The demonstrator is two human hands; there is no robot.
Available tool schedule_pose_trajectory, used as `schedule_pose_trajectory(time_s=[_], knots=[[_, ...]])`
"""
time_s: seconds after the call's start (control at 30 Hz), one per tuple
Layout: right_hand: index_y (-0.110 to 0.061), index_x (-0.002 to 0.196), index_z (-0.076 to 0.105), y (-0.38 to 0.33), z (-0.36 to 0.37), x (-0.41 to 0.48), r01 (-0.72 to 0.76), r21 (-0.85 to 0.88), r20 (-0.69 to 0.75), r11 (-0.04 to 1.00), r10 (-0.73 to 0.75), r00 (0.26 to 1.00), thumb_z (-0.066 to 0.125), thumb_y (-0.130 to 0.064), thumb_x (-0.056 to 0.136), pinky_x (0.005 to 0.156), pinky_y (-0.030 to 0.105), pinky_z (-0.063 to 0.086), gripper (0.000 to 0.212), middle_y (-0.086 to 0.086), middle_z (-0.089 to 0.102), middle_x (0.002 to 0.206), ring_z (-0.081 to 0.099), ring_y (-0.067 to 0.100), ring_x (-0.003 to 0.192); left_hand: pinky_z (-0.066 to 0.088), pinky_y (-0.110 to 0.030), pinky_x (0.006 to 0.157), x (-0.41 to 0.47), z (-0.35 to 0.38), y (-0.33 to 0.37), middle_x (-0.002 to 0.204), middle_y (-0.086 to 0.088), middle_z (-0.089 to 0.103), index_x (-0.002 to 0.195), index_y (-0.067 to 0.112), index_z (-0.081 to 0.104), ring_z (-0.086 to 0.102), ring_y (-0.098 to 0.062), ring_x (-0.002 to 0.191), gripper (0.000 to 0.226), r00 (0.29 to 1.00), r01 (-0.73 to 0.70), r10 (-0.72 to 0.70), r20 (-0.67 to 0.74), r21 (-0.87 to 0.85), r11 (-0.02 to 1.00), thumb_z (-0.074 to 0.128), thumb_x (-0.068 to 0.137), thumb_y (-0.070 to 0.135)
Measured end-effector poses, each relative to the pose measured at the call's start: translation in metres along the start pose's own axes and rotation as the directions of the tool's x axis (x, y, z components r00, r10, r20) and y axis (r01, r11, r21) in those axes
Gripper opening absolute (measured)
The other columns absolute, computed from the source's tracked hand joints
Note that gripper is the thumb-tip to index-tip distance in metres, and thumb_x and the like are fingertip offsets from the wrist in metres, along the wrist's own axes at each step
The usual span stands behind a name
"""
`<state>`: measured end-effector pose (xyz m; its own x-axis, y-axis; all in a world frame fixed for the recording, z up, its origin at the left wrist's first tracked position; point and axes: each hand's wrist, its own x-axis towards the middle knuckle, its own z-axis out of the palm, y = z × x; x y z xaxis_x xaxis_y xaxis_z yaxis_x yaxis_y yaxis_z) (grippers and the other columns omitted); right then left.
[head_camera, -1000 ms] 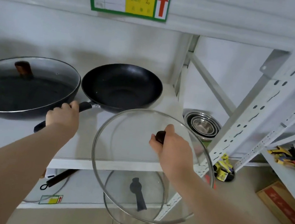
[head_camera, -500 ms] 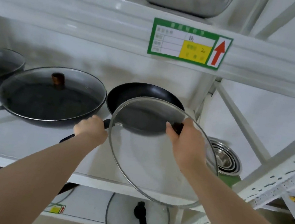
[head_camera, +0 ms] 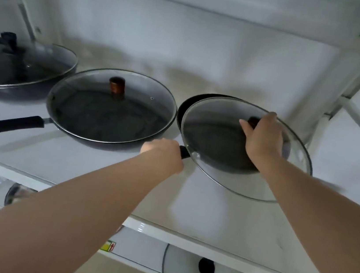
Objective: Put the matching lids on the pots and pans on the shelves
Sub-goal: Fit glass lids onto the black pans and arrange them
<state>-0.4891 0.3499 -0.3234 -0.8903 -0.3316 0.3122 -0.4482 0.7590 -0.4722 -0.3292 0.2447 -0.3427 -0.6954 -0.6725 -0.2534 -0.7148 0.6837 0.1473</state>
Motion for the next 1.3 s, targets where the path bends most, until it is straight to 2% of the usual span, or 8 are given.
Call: schedule_pose_trajectory(time_s=[0.17,0.27,0.4,0.73,0.87,1.03,1.2,1.3], knots=[[0.001,0.119,0.042,-0.007,0.026,0.021,-0.017,0.047,0.027,0.999,0.016,1.000,0.059,-0.038,0.091,0.087,0.047,0.047,0.050,0.024,0.059,0.118,0.054,0.042,0.113,0.049,-0.027,0.065,0.006,-0.004,-0.002,0.069,-0.001,0.046,0.085,0.015,0.046,0.048,-0.019,0.049,0.007,0.997,-0.018,0.024,0.067,-0.084,0.996,0.053,0.082,0.014],[0.000,0.116,0.043,-0.004,0.031,0.033,0.007,0.028,0.021,1.000,-0.008,1.000,0.059,-0.038,0.091,0.087,0.047,0.046,0.048,0.023,0.060,0.116,0.054,0.043,0.112,0.046,-0.025,0.058,0.004,-0.006,-0.005,0.067,-0.002,0.043,0.083,0.015,0.040,0.048,-0.019,0.052,0.011,0.992,-0.053,0.064,0.106,-0.110,0.993,0.050,0.085,0.011],[0.002,0.118,0.042,-0.010,0.040,0.045,0.032,0.011,0.011,0.999,-0.032,0.999,0.058,-0.036,0.092,0.087,0.047,0.047,0.049,0.024,0.059,0.117,0.054,0.042,0.112,0.052,-0.031,0.079,0.006,-0.010,-0.005,0.070,0.000,0.040,0.108,0.026,0.048,0.055,-0.026,0.074,0.025,0.986,-0.081,0.099,0.133,-0.134,0.988,0.050,0.087,0.012],[-0.002,0.123,0.040,-0.014,0.058,0.052,0.101,-0.038,-0.007,0.994,-0.101,0.995,0.053,-0.036,0.094,0.088,0.048,0.045,0.047,0.022,0.058,0.120,0.052,0.043,0.112,0.043,-0.026,0.061,0.013,-0.001,-0.009,0.070,0.004,0.042,0.072,0.024,0.032,0.045,-0.014,0.049,0.025,0.989,-0.077,0.090,0.119,-0.107,0.991,0.049,0.083,0.011],[-0.003,0.130,0.037,-0.016,0.056,0.046,0.112,-0.129,-0.020,0.985,-0.116,0.993,0.050,-0.037,0.096,0.089,0.049,0.046,0.050,0.020,0.056,0.125,0.051,0.041,0.114,0.041,-0.025,0.056,0.013,0.000,-0.009,0.071,0.003,0.043,0.065,0.021,0.031,0.046,-0.015,0.048,0.028,0.990,-0.064,0.075,0.116,-0.102,0.993,0.050,0.082,0.010],[-0.006,0.130,0.036,-0.019,0.056,0.043,0.106,-0.186,0.012,0.977,-0.106,0.994,0.045,-0.035,0.098,0.073,0.044,0.048,0.044,0.019,0.056,0.121,0.057,0.039,0.107,0.041,-0.026,0.057,0.013,0.007,-0.011,0.070,0.003,0.044,0.068,0.023,0.036,0.046,-0.016,0.050,0.023,0.996,-0.055,0.063,0.068,-0.106,0.993,0.051,0.080,0.011],[-0.004,0.144,0.026,-0.019,0.055,0.029,0.033,-0.152,0.049,0.988,-0.026,0.998,0.041,-0.041,0.098,0.099,0.049,0.040,0.061,0.019,0.042,0.139,0.042,0.039,0.126,0.044,-0.028,0.063,0.013,0.010,-0.014,0.071,0.002,0.045,0.088,0.019,0.044,0.047,-0.017,0.051,0.012,0.996,-0.074,0.079,0.039,-0.105,0.992,0.051,0.080,0.013],[-0.003,0.145,0.025,-0.026,0.048,0.013,-0.006,-0.102,0.029,0.995,0.009,1.000,0.043,-0.042,0.097,0.102,0.050,0.037,0.064,0.019,0.039,0.142,0.038,0.038,0.129,0.044,-0.028,0.064,0.011,0.005,-0.018,0.073,0.001,0.049,0.088,0.017,0.049,0.054,-0.020,0.057,0.010,0.994,-0.099,0.102,0.024,-0.109,0.989,0.053,0.081,0.023]])
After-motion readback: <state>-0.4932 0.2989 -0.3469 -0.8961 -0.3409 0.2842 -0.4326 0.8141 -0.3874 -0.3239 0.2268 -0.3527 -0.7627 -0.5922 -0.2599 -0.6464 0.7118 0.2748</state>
